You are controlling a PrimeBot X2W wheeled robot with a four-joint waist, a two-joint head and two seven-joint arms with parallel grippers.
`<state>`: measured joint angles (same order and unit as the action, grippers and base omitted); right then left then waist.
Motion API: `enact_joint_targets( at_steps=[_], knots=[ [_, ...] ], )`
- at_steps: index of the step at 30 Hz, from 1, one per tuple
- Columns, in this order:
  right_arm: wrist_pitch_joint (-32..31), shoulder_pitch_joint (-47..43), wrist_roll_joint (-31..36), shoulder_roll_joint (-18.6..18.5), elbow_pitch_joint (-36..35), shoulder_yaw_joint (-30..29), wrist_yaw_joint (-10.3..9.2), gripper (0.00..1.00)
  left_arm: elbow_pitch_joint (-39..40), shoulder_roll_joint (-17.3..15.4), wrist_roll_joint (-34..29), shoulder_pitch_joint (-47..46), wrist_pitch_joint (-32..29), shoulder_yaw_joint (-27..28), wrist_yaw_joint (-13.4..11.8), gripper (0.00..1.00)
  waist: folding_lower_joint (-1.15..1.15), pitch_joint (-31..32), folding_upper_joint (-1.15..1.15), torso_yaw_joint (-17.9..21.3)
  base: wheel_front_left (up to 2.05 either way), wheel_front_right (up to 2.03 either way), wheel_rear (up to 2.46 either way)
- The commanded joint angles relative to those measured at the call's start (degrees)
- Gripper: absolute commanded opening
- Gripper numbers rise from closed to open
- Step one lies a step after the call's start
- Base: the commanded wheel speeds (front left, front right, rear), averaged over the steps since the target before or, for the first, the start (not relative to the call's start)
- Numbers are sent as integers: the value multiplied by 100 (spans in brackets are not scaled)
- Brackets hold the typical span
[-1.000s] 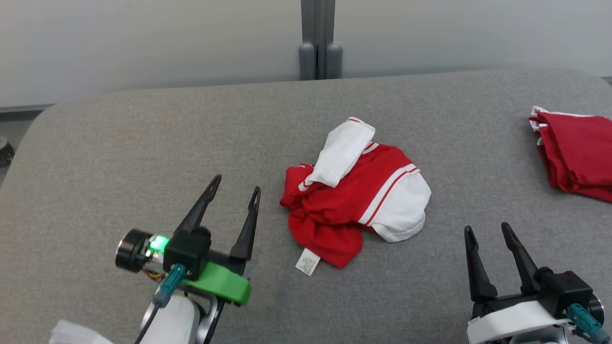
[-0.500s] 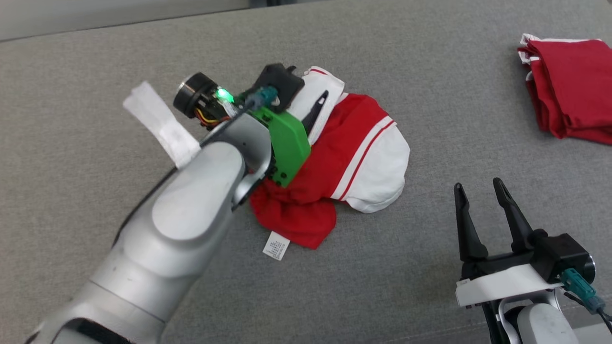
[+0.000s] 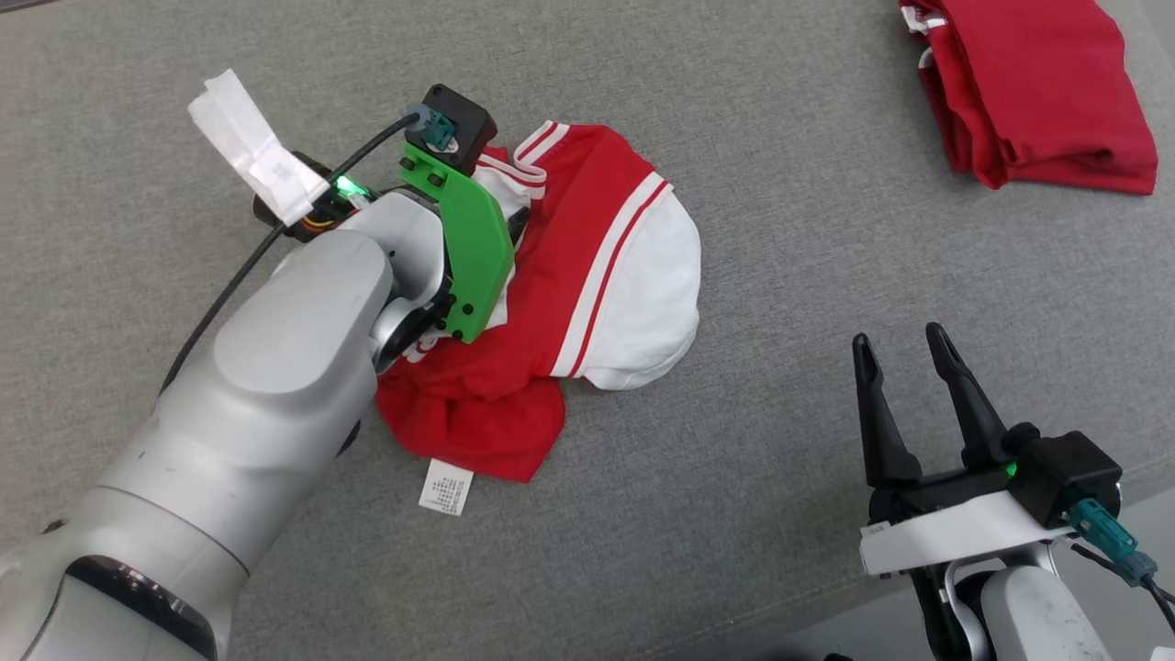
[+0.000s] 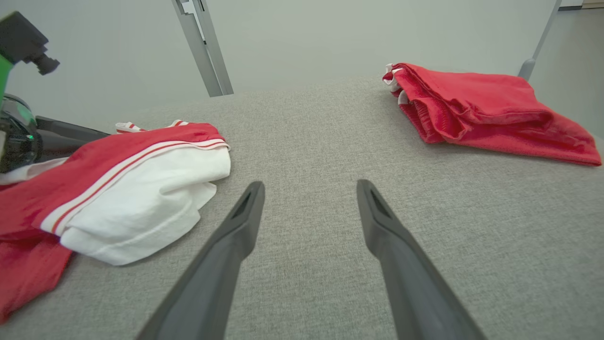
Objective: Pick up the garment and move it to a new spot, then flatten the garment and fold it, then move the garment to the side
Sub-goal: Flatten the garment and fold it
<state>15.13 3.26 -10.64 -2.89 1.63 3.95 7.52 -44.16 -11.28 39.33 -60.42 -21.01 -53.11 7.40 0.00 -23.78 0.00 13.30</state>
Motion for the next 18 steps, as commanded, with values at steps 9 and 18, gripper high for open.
enact_joint_targets(
  at_steps=[9,18],
  knots=[
    [1,82,-165,-4,72,14,-6,100,77,-133,488,-439,1031,-506,6,0,0,94,0,225,0,0,0],
    [1,-112,-269,-3,142,-74,-6,100,1012,-19,1392,-1294,1826,-569,5,0,0,691,0,184,0,0,0]
  ],
)
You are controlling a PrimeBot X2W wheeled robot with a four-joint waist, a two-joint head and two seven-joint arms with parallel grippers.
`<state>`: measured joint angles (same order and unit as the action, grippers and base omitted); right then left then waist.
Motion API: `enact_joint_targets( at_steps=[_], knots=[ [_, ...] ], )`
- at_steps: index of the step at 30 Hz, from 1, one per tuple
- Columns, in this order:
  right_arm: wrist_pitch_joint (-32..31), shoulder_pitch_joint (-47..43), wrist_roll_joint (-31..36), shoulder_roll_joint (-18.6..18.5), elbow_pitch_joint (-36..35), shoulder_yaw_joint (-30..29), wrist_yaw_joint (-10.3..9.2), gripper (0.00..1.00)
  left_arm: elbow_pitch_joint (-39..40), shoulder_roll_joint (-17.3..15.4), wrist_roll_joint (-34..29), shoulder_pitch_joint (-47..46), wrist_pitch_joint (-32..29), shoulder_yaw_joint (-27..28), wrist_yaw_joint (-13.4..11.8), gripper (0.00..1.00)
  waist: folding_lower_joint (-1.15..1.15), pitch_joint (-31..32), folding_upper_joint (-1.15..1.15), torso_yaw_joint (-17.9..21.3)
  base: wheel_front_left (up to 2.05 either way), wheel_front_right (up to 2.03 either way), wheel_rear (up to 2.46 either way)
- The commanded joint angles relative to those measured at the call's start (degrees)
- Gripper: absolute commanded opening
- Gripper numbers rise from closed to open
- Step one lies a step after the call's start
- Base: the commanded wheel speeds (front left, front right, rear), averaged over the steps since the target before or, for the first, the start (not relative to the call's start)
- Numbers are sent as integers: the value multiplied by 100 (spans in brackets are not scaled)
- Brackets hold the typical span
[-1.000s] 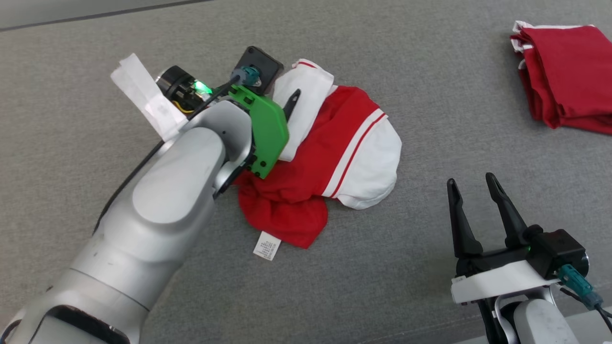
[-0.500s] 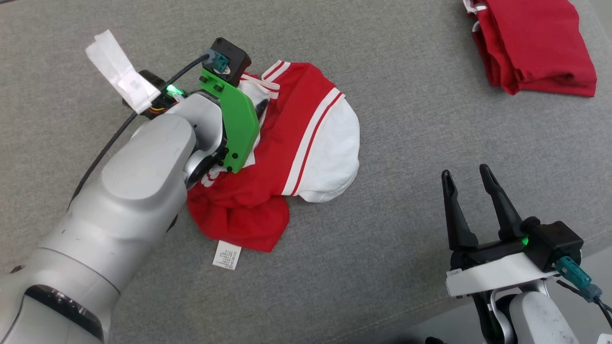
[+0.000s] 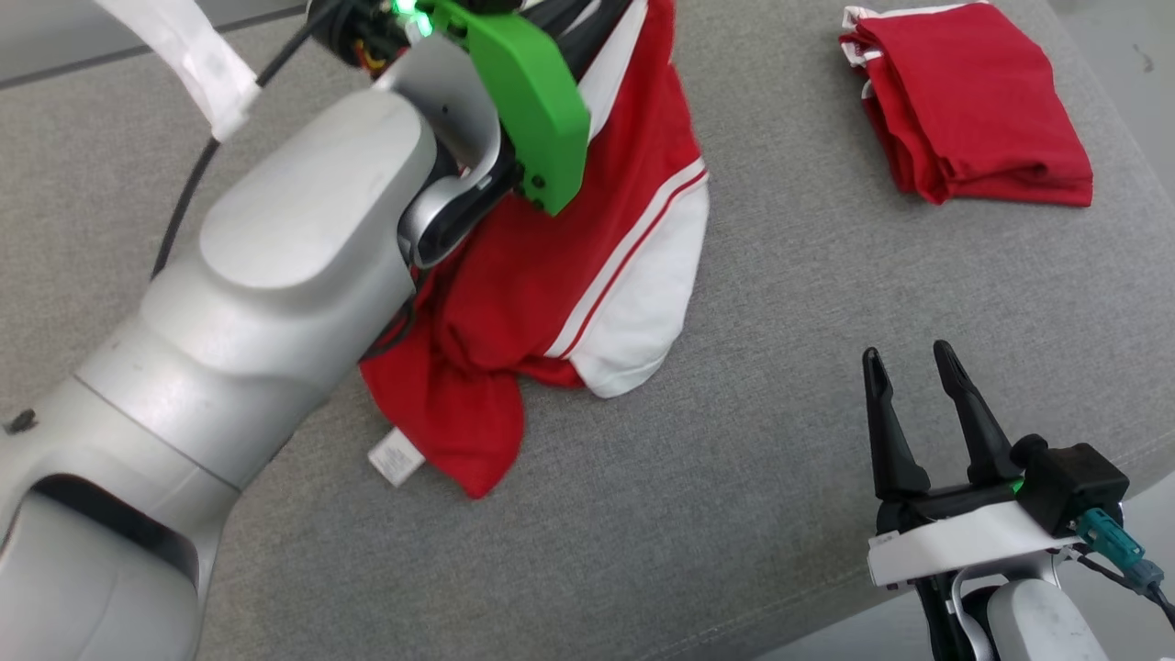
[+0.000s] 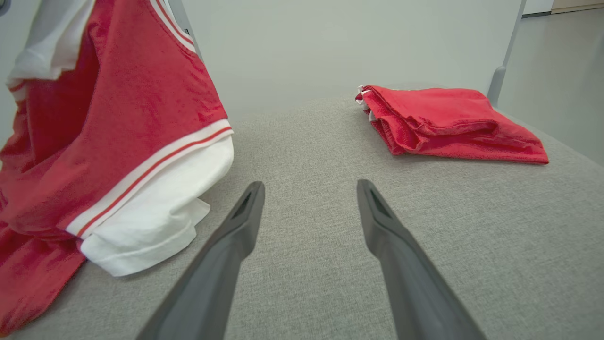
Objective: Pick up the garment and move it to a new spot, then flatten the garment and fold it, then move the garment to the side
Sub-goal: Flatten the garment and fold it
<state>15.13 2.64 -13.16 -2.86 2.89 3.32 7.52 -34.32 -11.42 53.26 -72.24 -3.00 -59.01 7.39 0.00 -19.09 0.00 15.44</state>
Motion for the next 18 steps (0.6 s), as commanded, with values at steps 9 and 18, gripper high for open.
enact_joint_targets(
  at_steps=[9,18],
  knots=[
    [1,-404,50,-6,60,-297,-6,100,175,172,606,-929,1081,688,6,0,0,871,0,-409,0,0,0],
    [1,-595,154,-6,3,-473,-6,100,243,-168,1040,1078,1743,993,-163,0,0,1147,0,-979,0,0,0]
  ],
)
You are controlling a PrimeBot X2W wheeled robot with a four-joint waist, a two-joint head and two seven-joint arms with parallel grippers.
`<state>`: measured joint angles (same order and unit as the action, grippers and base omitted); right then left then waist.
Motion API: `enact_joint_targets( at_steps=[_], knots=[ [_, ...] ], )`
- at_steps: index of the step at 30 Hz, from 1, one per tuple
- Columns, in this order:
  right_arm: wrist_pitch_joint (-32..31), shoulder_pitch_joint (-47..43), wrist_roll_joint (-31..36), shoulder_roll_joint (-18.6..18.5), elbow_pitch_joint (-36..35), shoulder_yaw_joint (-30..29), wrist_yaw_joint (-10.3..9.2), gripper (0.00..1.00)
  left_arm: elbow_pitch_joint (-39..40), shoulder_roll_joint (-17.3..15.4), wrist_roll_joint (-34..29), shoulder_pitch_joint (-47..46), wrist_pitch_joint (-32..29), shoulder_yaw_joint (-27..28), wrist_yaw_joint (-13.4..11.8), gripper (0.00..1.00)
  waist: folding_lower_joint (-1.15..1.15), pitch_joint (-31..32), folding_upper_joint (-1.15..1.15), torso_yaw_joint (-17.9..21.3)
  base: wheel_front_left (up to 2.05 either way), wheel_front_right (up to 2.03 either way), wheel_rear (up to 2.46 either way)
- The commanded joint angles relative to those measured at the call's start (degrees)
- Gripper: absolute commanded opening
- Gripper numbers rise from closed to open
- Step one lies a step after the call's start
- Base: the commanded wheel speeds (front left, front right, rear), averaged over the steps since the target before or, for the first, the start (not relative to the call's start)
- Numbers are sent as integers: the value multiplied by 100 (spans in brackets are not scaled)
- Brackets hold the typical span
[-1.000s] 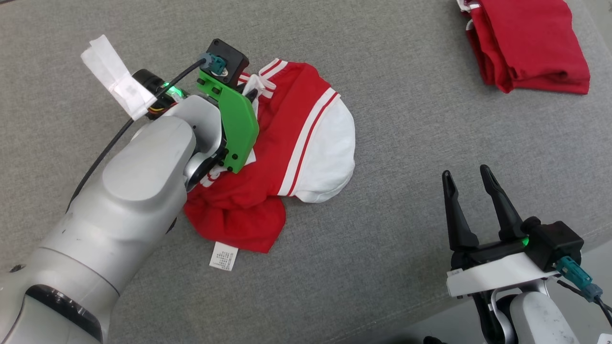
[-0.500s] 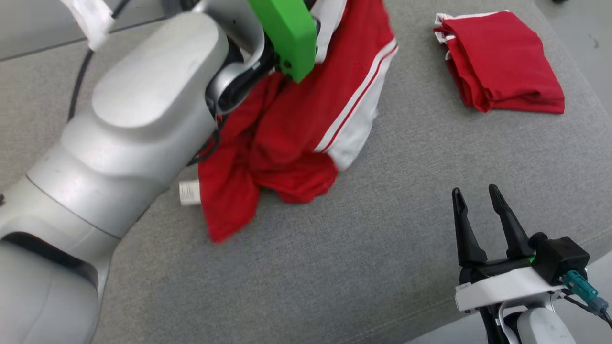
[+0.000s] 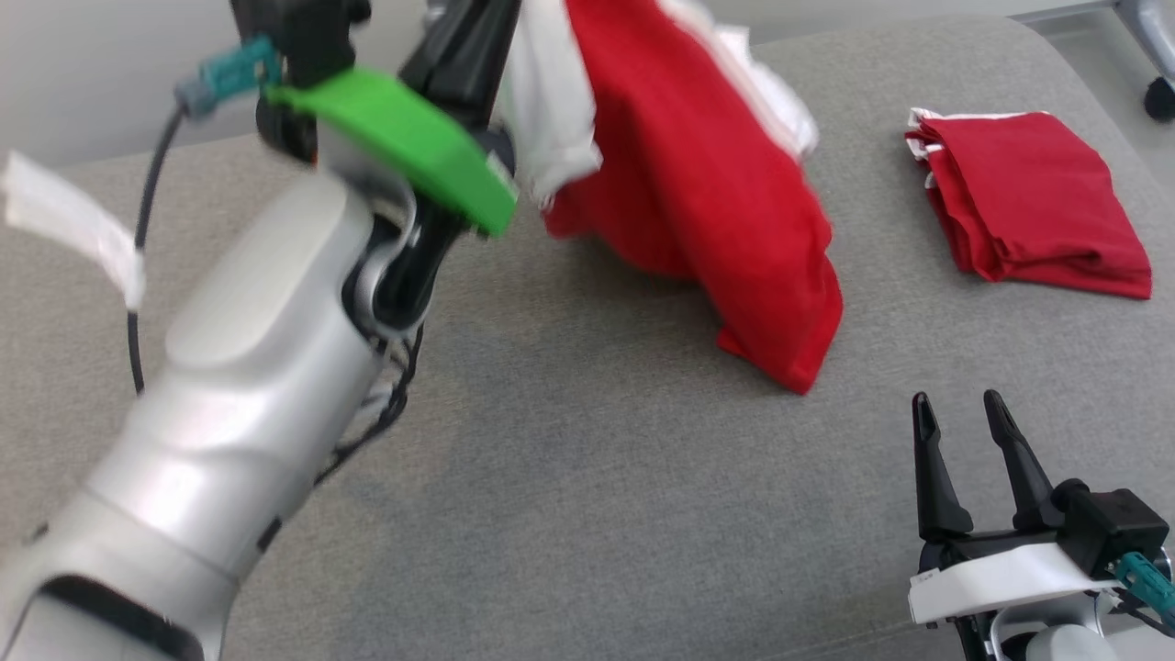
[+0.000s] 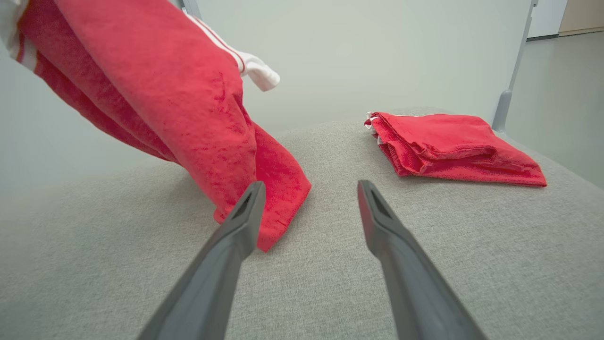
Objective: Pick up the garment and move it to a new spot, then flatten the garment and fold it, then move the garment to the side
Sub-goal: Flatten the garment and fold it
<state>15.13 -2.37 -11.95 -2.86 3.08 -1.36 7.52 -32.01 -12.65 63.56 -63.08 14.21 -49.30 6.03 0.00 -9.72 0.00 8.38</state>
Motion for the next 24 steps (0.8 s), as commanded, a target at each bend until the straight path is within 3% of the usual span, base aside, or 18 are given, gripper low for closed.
enact_joint_targets(
  at_steps=[1,5,9,13,17,22,23,24],
  knots=[
    [1,-125,45,-8,-26,-38,-6,100,69,-123,48,595,67,110,-90,0,0,233,0,-336,0,0,0],
    [1,-242,77,-6,-67,-128,-6,100,346,-369,196,2190,110,818,-136,0,0,281,0,-573,0,0,0],
    [0,-350,142,-7,-78,-211,-6,100,611,-465,-363,3692,101,1865,-49,0,0,308,0,-788,0,0,0],
    [0,-380,191,-8,-58,-267,-6,100,1095,-266,-1247,4834,98,3086,-33,0,0,371,0,-952,0,0,0],
    [0,-427,221,-9,-37,-241,-6,100,1636,135,-2133,5642,98,4172,-71,0,0,439,0,-1101,0,0,0],
    [0,-469,267,-10,7,-169,-6,100,1511,438,-2829,6177,91,4349,23,0,0,544,0,-1223,0,0,0],
    [0,-467,270,-10,13,-159,-6,100,1448,444,-2948,6191,91,4334,8,15,0,555,0,-1228,0,0,0],
    [0,-463,275,-9,21,-145,-6,100,1319,461,-3048,6243,91,4273,-30,52,0,570,0,-1230,0,0,0]
  ],
)
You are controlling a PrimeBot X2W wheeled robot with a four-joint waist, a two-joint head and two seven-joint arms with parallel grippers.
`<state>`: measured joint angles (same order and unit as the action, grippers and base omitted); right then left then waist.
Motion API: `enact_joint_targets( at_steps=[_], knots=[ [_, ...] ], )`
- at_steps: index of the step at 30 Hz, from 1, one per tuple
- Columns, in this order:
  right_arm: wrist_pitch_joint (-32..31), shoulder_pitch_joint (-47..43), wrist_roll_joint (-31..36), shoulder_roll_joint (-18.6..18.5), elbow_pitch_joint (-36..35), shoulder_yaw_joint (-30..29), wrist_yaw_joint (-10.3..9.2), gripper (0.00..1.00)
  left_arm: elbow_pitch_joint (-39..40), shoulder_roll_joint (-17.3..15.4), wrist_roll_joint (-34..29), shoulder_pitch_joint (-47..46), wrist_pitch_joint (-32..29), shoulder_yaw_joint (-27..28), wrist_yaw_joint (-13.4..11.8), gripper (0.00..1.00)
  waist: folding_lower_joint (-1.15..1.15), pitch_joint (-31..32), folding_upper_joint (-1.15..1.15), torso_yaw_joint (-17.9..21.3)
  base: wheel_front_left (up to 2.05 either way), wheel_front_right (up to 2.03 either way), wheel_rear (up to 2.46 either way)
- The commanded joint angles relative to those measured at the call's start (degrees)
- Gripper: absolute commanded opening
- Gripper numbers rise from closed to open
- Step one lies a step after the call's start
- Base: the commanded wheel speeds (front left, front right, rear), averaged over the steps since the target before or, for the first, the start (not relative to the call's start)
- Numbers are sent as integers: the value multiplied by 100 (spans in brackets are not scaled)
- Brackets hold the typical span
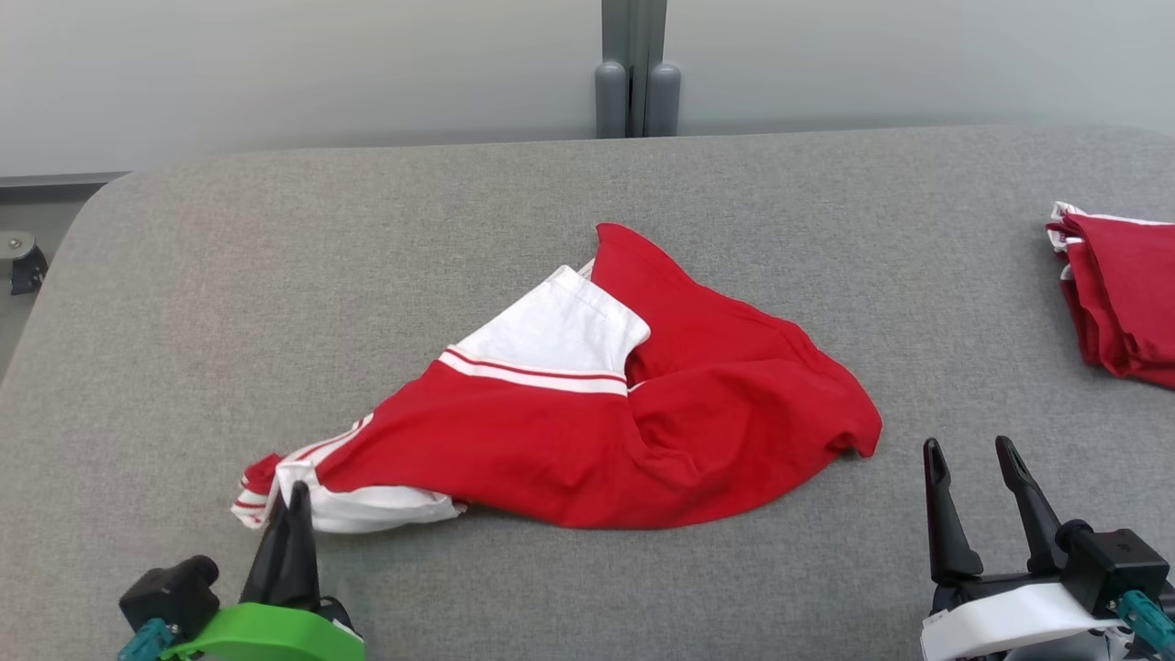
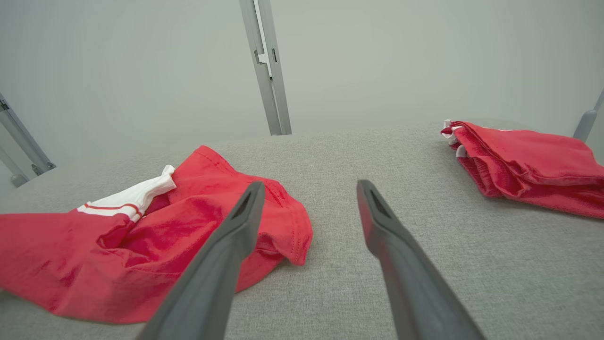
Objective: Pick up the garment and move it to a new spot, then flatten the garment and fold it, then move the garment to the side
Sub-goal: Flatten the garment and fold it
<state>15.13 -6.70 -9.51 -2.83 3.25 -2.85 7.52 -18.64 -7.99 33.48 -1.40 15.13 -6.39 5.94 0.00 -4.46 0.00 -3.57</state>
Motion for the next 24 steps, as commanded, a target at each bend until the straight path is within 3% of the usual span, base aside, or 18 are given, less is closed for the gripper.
enact_joint_targets(
  at_steps=[1,8,15,17,18,24],
  knots=[
    [0,-30,36,-12,8,8,-6,100,-95,-6,-129,91,-1,-70,-54,100,0,56,0,-38,0,0,0],
    [0,-108,62,-12,-25,-7,-6,100,344,-142,-920,-184,-1,-234,-442,100,0,79,0,-32,0,0,0],
    [0,138,100,-12,-76,93,-6,100,745,-390,-1448,-1185,-622,-816,-222,100,0,-258,0,118,0,0,0],
    [0,250,137,-26,-99,151,-6,100,567,-370,-1494,-1655,-902,-984,-135,100,0,-468,0,212,0,0,0],
    [0,453,225,-47,-163,179,-6,100,-122,-351,-1612,-2752,-1322,-1412,50,100,0,-935,0,383,0,0,0],
    [0,750,315,-44,-232,201,-6,100,-1673,-292,-1850,-4222,-1417,-2170,150,100,0,-1497,0,670,0,0,0]
  ],
)
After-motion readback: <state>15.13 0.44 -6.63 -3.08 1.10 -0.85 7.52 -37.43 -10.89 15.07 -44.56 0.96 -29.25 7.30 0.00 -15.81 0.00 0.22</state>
